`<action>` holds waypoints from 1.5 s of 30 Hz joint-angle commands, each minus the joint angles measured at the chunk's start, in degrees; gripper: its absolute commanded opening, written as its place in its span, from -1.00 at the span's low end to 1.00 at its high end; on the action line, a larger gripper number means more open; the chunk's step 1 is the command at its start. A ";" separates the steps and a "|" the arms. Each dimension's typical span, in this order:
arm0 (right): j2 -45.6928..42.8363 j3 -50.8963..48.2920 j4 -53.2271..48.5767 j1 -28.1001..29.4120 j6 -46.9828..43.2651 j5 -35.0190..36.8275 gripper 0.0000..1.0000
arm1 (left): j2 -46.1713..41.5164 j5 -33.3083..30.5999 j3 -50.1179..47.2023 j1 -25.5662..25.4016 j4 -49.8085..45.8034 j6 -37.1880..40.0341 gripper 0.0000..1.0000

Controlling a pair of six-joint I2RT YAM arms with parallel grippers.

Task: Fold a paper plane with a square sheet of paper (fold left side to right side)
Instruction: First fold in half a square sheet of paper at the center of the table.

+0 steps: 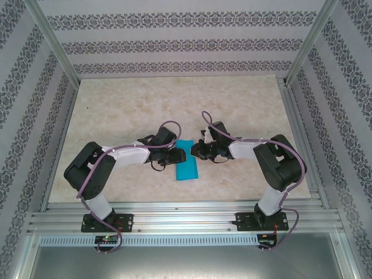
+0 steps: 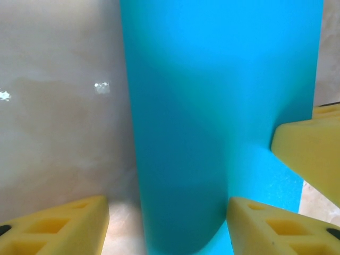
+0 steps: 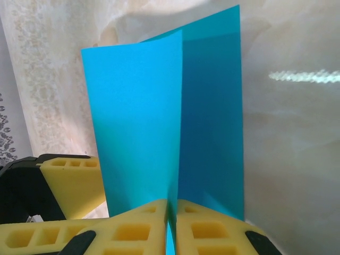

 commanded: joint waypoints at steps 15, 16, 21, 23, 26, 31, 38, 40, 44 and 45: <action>1.01 0.82 -0.66 -1.20 -1.91 1.07 -0.74 | 3.99 -2.99 2.62 -3.27 -1.94 -0.15 0.23; 1.25 1.02 -0.71 -1.20 -2.03 1.06 -0.74 | 4.05 -3.08 2.50 -3.29 -1.92 -0.28 0.24; 1.58 1.48 -0.93 -1.45 -2.35 1.24 -0.64 | 4.35 -3.53 2.22 -3.27 -1.54 -1.05 0.25; 0.91 1.57 -1.36 -1.74 -2.73 1.51 -0.54 | 4.47 -3.89 2.18 -3.25 -1.56 -1.74 0.28; -0.87 1.50 -3.21 -2.49 -3.87 2.43 -0.39 | 5.00 -4.02 2.46 -3.25 -1.69 -2.39 0.29; -4.59 0.47 -7.34 -4.48 -6.41 4.55 -0.28 | 6.18 -4.20 3.12 -3.27 -2.22 -3.35 0.30; -9.85 -2.95 -9.97 -7.58 -8.14 6.85 -0.27 | 6.87 -5.03 3.87 -3.25 -3.50 -4.53 0.30; -10.68 -3.65 -10.33 -7.92 -8.35 6.95 -0.27 | 7.29 -4.94 4.25 -3.25 -3.98 -4.46 0.30; -11.32 -4.58 -10.09 -7.90 -8.37 6.22 -0.27 | 8.06 -4.79 4.92 -3.34 -4.56 -3.94 0.30; -11.33 -4.82 -10.10 -7.81 -8.43 6.09 -0.28 | 8.23 -4.81 5.20 -3.44 -4.92 -3.69 0.30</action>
